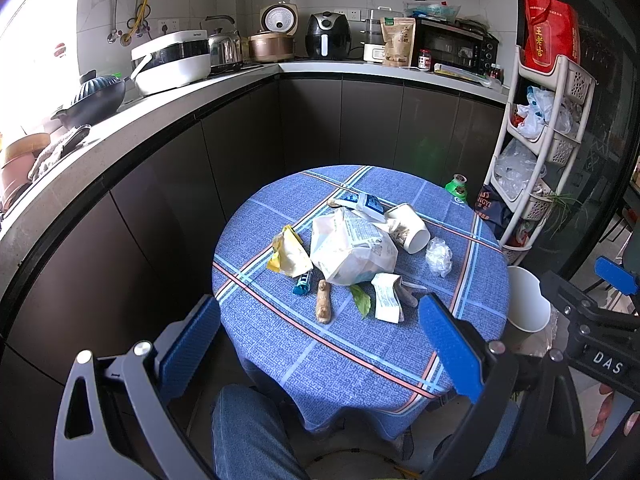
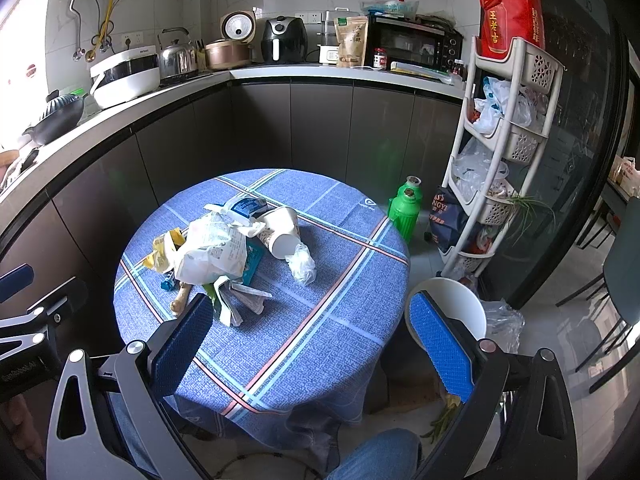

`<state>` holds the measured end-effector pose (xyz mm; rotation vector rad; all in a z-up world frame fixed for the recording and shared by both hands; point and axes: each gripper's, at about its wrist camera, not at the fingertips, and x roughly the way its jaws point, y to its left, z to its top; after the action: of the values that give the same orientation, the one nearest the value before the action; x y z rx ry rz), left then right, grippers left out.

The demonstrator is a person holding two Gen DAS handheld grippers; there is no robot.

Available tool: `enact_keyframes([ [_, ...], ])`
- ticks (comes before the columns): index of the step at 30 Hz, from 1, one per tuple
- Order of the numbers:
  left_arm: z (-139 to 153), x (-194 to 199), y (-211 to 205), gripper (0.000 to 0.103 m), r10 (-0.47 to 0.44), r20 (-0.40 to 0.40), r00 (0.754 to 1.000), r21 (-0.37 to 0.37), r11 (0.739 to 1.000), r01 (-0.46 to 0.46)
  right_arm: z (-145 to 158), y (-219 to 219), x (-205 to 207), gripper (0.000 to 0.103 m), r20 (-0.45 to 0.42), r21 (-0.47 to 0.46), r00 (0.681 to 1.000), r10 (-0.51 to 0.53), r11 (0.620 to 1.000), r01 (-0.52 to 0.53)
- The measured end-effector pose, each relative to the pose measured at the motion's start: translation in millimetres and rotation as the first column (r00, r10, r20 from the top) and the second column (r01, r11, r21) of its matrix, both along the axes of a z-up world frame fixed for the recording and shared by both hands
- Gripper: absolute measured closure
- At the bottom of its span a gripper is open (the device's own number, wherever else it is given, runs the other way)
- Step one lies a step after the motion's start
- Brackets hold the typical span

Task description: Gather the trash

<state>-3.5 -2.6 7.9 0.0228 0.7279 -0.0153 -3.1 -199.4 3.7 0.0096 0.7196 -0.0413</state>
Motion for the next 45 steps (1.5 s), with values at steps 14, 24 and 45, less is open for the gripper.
enact_keyframes([
  [14, 0.0, -2.2, 2.2, 0.004, 0.000, 0.000, 1.000, -0.002, 1.000, 0.000, -0.4, -0.1, -0.3, 0.008, -0.004, -0.001, 1.000, -0.001, 1.000, 0.001],
  [24, 2.0, -2.0, 2.1, 0.004, 0.000, -0.005, 1.000, -0.005, 1.000, 0.000, -4.8, -0.5, 0.9, 0.008, -0.013, -0.005, 1.000, 0.002, 1.000, -0.002],
  [45, -63.7, 59.1, 53.2, 0.011, -0.119, -0.119, 0.986, -0.239, 0.967, 0.088, -103.2, 42.8, 73.4, 0.009, -0.094, 0.095, 0.942, 0.323, 0.945, -0.314],
])
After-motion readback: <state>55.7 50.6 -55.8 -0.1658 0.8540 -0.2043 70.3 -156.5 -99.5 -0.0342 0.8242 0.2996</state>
